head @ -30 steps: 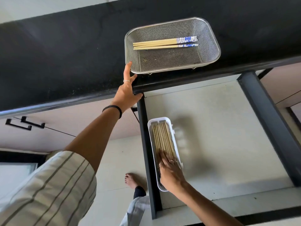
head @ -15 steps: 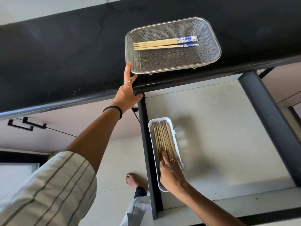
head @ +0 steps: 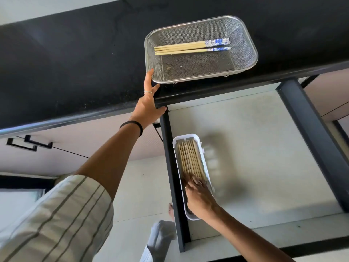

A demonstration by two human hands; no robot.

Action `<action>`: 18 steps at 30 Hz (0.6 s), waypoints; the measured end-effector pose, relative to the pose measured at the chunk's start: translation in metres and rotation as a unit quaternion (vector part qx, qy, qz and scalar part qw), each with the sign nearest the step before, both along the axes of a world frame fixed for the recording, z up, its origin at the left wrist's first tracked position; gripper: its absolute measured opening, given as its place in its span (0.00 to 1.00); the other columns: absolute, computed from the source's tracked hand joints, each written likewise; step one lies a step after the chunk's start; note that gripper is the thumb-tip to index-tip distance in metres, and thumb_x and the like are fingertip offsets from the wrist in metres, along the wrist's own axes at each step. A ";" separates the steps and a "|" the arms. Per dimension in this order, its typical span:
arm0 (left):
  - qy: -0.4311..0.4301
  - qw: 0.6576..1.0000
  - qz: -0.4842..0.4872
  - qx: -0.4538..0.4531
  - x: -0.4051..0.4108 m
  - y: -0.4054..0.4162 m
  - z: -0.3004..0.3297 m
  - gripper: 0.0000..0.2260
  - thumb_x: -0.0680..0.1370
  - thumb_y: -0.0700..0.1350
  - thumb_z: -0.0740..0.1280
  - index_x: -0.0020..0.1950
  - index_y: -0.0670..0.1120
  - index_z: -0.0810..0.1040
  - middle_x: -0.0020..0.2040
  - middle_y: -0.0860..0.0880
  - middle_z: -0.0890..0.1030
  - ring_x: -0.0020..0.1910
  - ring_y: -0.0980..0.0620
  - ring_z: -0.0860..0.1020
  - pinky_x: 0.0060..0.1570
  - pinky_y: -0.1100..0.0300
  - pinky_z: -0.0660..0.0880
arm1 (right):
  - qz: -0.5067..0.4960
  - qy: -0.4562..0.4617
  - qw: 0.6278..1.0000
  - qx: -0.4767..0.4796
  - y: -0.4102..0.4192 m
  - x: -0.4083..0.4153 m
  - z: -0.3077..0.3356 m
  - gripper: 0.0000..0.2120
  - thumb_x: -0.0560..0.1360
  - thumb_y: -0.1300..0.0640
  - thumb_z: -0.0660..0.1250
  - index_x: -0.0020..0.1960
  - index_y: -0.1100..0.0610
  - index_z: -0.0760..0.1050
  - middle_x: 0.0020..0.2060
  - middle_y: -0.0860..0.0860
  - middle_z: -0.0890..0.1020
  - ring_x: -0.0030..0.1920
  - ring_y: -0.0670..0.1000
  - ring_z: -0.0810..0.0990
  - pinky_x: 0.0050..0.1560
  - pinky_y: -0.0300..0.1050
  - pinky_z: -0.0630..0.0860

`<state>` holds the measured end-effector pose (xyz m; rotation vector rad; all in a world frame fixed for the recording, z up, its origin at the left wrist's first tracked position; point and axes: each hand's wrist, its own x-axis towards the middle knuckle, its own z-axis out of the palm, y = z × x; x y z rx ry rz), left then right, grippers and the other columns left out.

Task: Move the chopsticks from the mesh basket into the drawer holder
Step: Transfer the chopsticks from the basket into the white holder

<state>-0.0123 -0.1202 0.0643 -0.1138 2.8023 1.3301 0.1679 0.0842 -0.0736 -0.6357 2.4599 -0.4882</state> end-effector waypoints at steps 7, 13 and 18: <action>0.007 1.000 -0.022 0.010 0.000 -0.001 0.003 0.49 0.73 0.30 0.69 0.77 0.51 0.36 0.75 0.39 0.63 0.66 0.42 0.74 0.45 0.80 0.70 | -0.167 -0.014 0.986 -0.006 -0.012 0.001 0.007 0.32 0.77 0.67 0.53 0.77 0.61 0.43 0.77 0.59 0.42 0.78 0.57 0.42 0.77 0.48 0.47; -0.011 0.999 -0.030 0.013 0.006 -0.003 0.012 0.48 0.73 0.31 0.69 0.77 0.52 0.36 0.76 0.39 0.61 0.60 0.44 0.78 0.50 0.69 0.75 | -0.136 -0.047 0.990 -0.006 -0.017 0.008 0.012 0.32 0.77 0.67 0.53 0.77 0.61 0.42 0.77 0.57 0.42 0.78 0.53 0.43 0.77 0.45 0.44; -0.008 0.999 -0.039 0.019 0.007 -0.005 0.013 0.49 0.73 0.30 0.68 0.78 0.53 0.37 0.76 0.40 0.62 0.66 0.43 0.74 0.58 0.61 0.75 | -0.059 -0.014 0.998 0.016 -0.015 0.008 0.008 0.31 0.76 0.67 0.56 0.77 0.56 0.51 0.78 0.50 0.44 0.78 0.51 0.45 0.77 0.51 0.51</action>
